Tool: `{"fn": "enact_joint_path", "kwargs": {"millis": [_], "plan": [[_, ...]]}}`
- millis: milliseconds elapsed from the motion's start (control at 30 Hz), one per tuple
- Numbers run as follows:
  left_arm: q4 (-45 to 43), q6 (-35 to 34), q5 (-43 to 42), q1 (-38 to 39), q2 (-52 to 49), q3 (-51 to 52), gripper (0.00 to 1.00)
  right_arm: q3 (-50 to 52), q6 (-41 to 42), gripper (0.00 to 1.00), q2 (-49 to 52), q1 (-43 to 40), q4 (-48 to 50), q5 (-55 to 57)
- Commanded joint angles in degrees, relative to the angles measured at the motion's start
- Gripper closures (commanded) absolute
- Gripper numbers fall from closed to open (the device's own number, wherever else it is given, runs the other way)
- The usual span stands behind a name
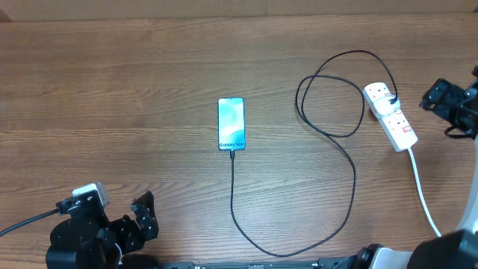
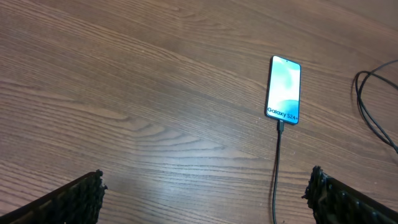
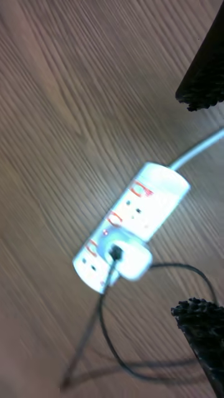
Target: Plug charger to phone and switch on socket
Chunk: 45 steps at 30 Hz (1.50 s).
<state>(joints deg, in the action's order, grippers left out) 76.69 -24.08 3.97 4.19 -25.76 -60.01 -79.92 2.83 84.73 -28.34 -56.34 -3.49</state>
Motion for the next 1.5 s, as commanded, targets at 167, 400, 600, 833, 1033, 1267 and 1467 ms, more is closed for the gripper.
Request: {"fn": "enact_joint_path", "kwargs": {"millis": [167,400,600,833,1033,1267,1467], "plan": [[-0.2,-0.8,0.9,0.3,0.4,0.3,0.0,-0.6,0.4,0.0,-14.5,2.3,-6.3,-6.8],[-0.2,-0.8,0.9,0.3,0.4,0.3,0.0,3.8,0.4,0.0,-27.3,8.0,-6.1,-11.0],[-0.2,-0.8,0.9,0.3,0.4,0.3,0.0,9.4,0.4,0.0,-33.6,10.3,-9.5,-12.8],[-0.2,-0.8,0.9,0.3,0.4,0.3,0.0,9.5,0.4,0.0,-33.4,10.3,-17.2,-17.8],[-0.2,-0.8,0.9,0.3,0.4,0.3,0.01,9.5,0.4,0.0,-33.0,10.3,-17.9,-17.8],[-0.2,-0.8,0.9,0.3,0.4,0.3,0.0,9.5,0.4,0.0,-32.4,10.3,-18.0,-17.6],[-0.2,-0.8,0.9,0.3,0.4,0.3,0.01,9.5,0.4,0.0,-31.3,10.3,-18.0,-17.6]]}}
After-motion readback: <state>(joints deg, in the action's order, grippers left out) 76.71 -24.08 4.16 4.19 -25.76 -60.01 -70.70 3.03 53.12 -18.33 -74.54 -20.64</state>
